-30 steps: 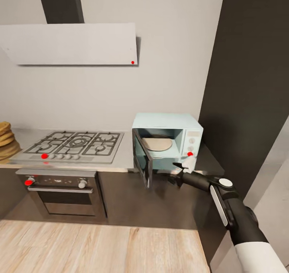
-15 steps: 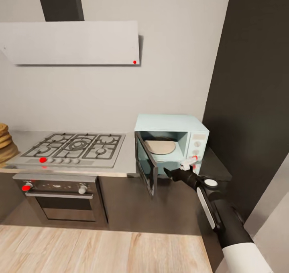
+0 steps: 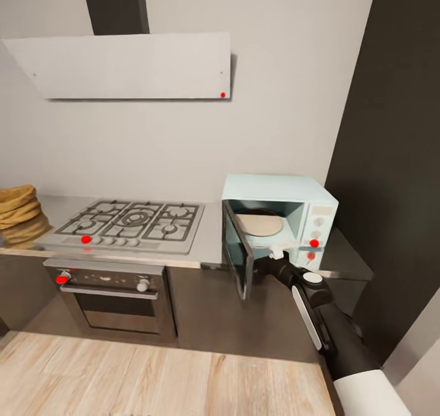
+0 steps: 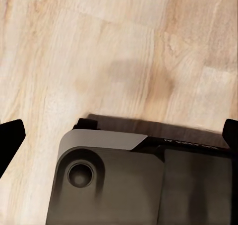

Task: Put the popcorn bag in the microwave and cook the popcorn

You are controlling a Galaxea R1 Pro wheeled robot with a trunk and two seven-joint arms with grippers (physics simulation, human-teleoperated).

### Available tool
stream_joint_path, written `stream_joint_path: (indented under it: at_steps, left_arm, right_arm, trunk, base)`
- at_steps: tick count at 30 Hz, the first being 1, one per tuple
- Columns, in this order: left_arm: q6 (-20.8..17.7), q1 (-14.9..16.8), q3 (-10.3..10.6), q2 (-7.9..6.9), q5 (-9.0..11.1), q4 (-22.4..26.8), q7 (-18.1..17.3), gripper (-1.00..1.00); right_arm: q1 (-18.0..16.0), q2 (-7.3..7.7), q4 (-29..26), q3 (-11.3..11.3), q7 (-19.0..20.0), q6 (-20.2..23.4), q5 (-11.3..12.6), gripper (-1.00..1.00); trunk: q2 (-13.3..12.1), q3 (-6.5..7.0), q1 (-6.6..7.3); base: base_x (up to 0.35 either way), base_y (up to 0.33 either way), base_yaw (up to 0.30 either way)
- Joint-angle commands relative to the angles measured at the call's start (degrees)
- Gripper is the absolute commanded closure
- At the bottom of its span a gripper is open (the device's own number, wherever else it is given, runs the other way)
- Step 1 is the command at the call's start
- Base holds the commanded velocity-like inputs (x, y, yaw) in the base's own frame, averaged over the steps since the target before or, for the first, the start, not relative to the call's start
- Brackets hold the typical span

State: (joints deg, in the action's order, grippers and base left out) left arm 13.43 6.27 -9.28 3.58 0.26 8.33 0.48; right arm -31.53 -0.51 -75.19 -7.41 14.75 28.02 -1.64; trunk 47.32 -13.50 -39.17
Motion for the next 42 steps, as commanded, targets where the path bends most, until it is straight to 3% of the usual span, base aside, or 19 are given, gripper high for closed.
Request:
stream_joint_path:
  at_steps: [1, 42]
  left_arm:
    - [0.2, 0.1, -0.2, 0.02, 0.0, -0.1, 0.1, -1.00]
    - [0.2, 0.1, -0.1, 0.02, 0.0, -0.1, 0.1, -1.00]
  right_arm:
    - [0.0, -0.02, -0.1, 0.2, 0.3, 0.3, 0.0, -1.00]
    - [0.0, 0.21, -1.3, 0.6, 0.2, 0.7, -0.1, -1.00]
  trunk:
    - [0.1, -0.06, -0.01]
    - [0.1, 0.00, -0.01]
  base:
    - [0.000, 0.001, 0.273]
    - [-0.016, 0.036, 0.049]
